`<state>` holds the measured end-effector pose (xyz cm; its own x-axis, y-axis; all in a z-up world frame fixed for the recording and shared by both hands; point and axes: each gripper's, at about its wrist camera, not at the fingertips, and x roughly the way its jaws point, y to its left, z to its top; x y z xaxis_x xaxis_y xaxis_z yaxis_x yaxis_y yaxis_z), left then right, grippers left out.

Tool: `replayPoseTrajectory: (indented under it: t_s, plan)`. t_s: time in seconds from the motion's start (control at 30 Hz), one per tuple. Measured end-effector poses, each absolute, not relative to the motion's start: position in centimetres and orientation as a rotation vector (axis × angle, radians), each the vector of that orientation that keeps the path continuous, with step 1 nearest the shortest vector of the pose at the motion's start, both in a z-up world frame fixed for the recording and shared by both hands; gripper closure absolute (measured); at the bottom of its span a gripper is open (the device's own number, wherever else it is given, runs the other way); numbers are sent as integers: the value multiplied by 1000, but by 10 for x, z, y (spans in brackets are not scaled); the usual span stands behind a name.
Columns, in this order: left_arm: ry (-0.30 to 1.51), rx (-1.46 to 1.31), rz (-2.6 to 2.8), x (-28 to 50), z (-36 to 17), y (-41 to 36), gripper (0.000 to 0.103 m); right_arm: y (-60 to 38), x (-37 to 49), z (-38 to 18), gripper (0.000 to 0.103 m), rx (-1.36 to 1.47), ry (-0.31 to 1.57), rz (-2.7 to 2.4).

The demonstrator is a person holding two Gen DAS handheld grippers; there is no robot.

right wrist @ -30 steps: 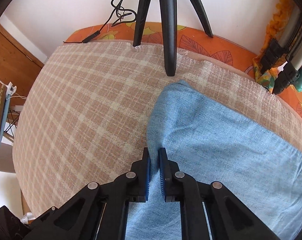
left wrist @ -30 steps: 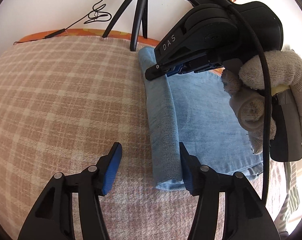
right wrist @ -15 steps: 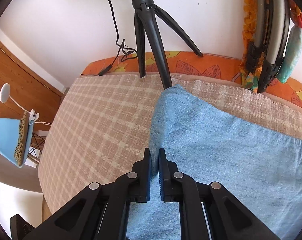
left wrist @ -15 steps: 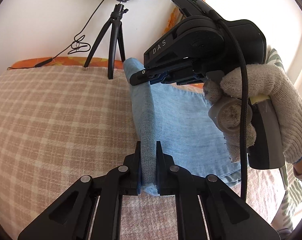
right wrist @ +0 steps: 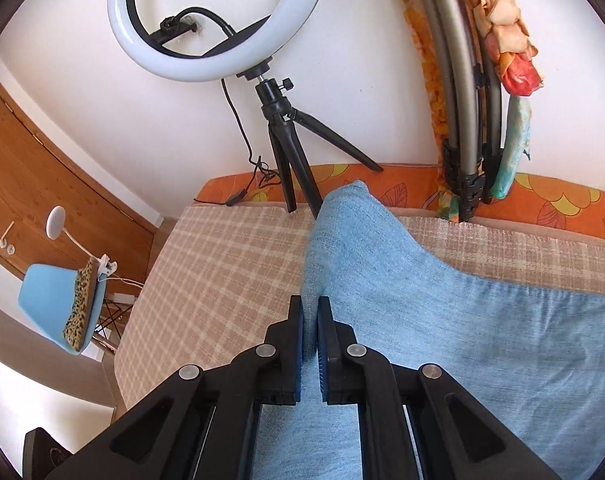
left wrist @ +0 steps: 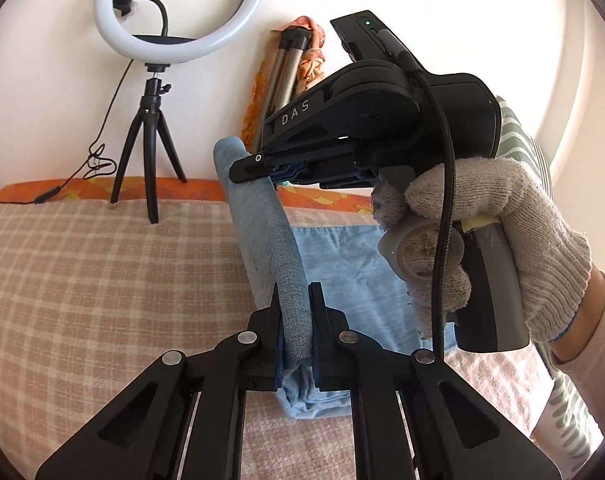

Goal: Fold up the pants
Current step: 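Lift the jeans edge with both tools and fold it over the stack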

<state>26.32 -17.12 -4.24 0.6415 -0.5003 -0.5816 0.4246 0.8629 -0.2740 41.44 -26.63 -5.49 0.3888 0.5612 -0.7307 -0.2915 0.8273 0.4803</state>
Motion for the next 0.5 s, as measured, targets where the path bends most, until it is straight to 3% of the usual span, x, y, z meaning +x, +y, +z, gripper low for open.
replayPoseTrajectory:
  t_s: [0.5]
  plan:
    - [677,-108,-716,261,-24,-296,95,-411,392,-23,100,319,955,401]
